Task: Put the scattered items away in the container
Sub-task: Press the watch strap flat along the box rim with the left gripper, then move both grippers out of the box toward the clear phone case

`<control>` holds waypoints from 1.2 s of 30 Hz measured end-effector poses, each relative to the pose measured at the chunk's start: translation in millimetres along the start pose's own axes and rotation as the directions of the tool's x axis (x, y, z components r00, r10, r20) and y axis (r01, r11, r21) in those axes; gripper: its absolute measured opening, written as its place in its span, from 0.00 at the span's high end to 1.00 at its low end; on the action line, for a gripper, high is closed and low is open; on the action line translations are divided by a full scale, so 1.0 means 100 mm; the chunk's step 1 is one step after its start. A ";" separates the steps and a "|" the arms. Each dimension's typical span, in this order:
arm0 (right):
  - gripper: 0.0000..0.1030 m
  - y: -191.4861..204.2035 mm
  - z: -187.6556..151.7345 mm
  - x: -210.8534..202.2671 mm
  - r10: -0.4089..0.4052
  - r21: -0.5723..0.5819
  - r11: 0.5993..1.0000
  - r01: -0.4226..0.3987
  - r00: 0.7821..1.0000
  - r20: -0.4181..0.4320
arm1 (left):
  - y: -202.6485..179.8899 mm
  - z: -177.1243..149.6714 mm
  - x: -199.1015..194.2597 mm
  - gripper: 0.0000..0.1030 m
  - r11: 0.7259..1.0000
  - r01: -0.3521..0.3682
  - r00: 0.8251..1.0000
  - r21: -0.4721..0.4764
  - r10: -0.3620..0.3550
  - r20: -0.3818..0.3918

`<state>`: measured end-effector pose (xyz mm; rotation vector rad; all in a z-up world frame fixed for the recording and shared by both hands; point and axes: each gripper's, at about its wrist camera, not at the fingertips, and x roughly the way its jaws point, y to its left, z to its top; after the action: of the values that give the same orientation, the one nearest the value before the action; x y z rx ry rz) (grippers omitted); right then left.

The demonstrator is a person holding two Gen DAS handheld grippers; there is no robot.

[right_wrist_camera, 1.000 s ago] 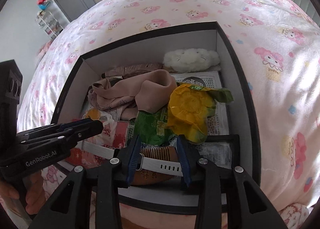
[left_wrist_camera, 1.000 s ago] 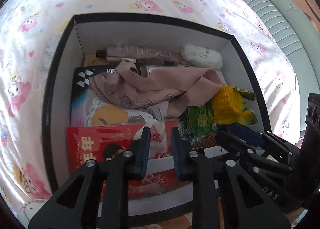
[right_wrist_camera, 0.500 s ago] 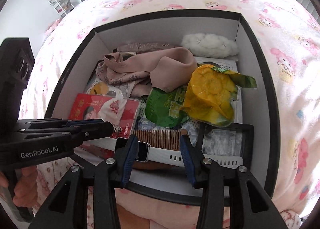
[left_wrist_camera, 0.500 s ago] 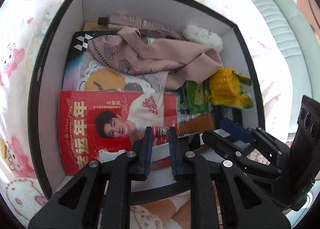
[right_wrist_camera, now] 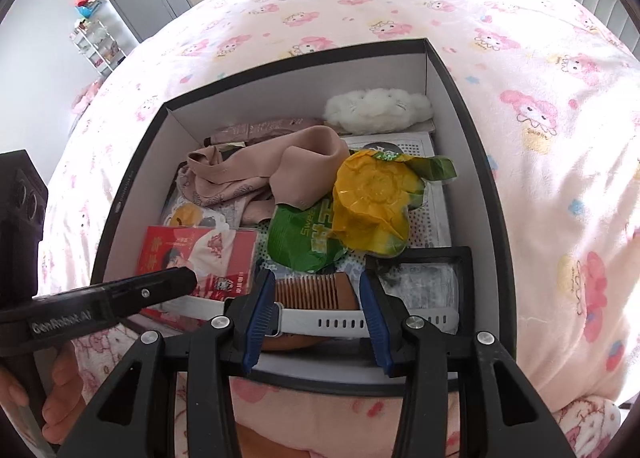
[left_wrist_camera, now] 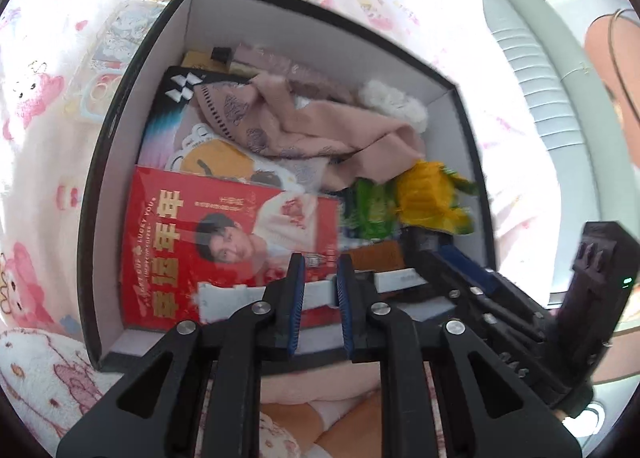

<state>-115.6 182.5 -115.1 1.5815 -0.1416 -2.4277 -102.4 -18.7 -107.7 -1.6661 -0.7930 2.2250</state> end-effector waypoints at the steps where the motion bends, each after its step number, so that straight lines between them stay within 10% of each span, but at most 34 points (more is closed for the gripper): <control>1: 0.62 0.02 -0.01 -0.04 -0.007 -0.009 1.000 0.007 1.000 0.011 | -0.07 -0.03 -0.05 0.85 1.000 0.006 1.000 0.017 -0.006 0.024; 16: 0.62 0.40 -0.16 -0.73 0.059 -0.081 0.996 -0.047 0.988 0.145 | -0.61 -0.42 -0.70 0.82 0.976 -0.057 0.978 0.211 0.012 0.209; 36: 0.62 1.86 0.14 -0.29 0.300 -0.303 0.911 -0.281 0.954 0.018 | 0.56 -0.20 -1.59 0.75 0.991 -0.133 0.930 0.011 0.122 0.346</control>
<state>-89.4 9.4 -44.8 1.2534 -0.0183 -2.1502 -26.7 -138.5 -15.1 -1.3627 -0.7352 2.6517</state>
